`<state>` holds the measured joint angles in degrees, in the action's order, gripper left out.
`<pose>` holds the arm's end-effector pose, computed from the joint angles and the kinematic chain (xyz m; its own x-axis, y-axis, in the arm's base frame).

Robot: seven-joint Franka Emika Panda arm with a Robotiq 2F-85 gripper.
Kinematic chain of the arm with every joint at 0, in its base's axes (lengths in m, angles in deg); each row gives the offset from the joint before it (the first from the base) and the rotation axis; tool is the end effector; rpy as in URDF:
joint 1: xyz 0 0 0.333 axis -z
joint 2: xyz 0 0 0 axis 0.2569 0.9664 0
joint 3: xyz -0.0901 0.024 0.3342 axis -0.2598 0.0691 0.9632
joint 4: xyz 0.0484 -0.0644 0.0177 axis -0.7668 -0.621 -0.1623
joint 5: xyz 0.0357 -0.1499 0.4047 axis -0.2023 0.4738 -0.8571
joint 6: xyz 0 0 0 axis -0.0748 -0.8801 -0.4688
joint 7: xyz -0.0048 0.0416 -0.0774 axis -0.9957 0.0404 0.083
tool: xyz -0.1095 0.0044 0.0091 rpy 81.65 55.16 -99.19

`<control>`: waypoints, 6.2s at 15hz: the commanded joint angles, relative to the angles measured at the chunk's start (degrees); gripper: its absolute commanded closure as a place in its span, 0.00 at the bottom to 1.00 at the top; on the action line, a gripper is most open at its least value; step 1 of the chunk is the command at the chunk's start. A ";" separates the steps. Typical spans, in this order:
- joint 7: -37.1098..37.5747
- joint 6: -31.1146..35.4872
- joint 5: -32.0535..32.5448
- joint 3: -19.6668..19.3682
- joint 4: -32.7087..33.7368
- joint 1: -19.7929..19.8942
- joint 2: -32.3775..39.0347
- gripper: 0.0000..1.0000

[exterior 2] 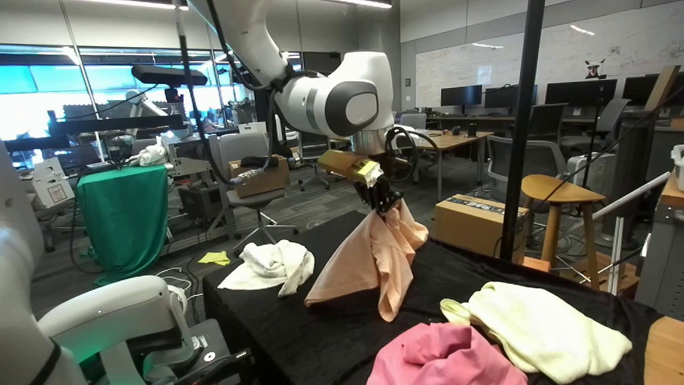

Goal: Pile the t-shirts, towels and radish on the right side of the table

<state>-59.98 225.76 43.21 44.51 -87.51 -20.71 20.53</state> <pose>0.5625 0.1310 0.3380 0.9789 0.1227 0.1636 0.1352 -0.9885 -0.0675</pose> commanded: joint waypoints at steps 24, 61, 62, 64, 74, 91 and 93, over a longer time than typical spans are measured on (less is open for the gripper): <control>67.16 -0.90 24.92 -6.90 -7.25 14.12 -9.48 0.35; -13.88 -9.65 -6.82 16.58 12.33 -8.48 22.71 0.00; -14.86 -10.67 -6.78 16.02 12.54 -8.47 22.90 0.00; -15.44 -11.54 -5.73 14.79 12.70 -8.64 23.03 0.00; -17.01 -12.35 -6.36 15.11 13.57 -8.70 23.52 0.00; -15.81 -12.92 -6.01 14.35 16.18 -10.20 26.30 0.55; -16.35 -13.56 -6.67 14.58 16.34 -9.60 25.95 0.71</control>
<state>-75.16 214.37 38.03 58.53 -72.95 -31.19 46.25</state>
